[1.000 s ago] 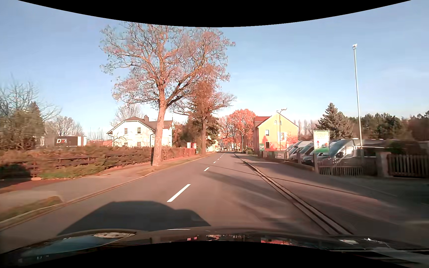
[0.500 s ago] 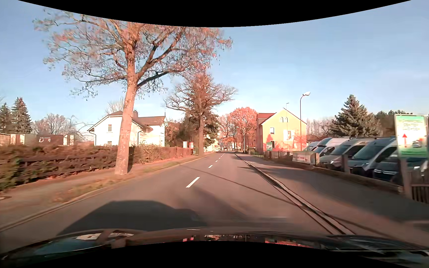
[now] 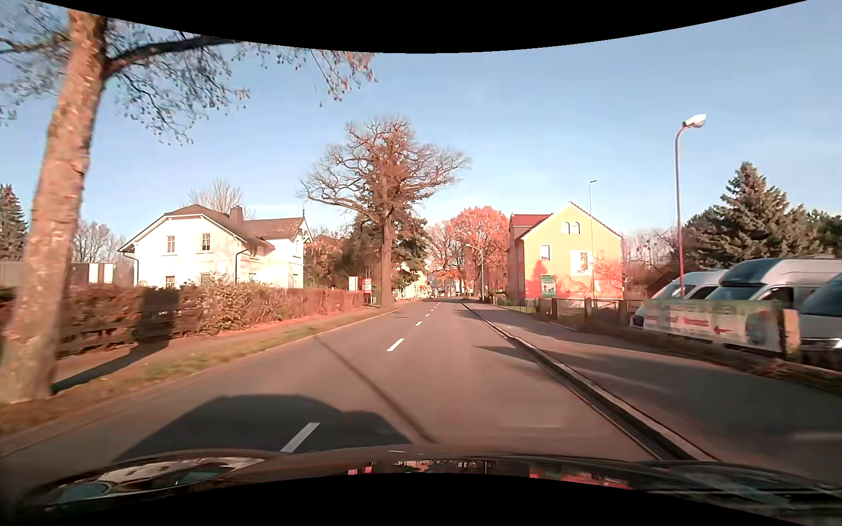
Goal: Follow the waypoints while adhering to traffic rules and regulations
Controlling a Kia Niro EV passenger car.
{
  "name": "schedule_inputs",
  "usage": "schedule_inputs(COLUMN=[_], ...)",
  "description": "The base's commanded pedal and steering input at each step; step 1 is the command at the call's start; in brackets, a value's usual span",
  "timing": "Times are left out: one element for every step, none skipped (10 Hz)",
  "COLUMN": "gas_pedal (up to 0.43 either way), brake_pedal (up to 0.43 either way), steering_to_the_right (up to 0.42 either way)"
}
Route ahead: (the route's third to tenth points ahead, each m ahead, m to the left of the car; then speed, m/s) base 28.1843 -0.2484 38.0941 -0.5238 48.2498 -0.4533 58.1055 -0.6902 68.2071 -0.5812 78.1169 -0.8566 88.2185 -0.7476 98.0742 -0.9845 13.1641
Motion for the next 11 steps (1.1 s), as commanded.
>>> schedule_inputs(gas_pedal=[0.11, 0.11, 0.11, 0.11, 0.11, 0.11, 0.11, 0.11, 0.11, 0.11, 0.11], brake_pedal=[0.0, 0.0, 0.0, 0.0, 0.0, 0.0, 0.0, 0.0, 0.0, 0.0, 0.0], steering_to_the_right=[0.003, 0.003, 0.003, 0.003, 0.003, 0.003, 0.003, 0.003, 0.003, 0.003, 0.001])
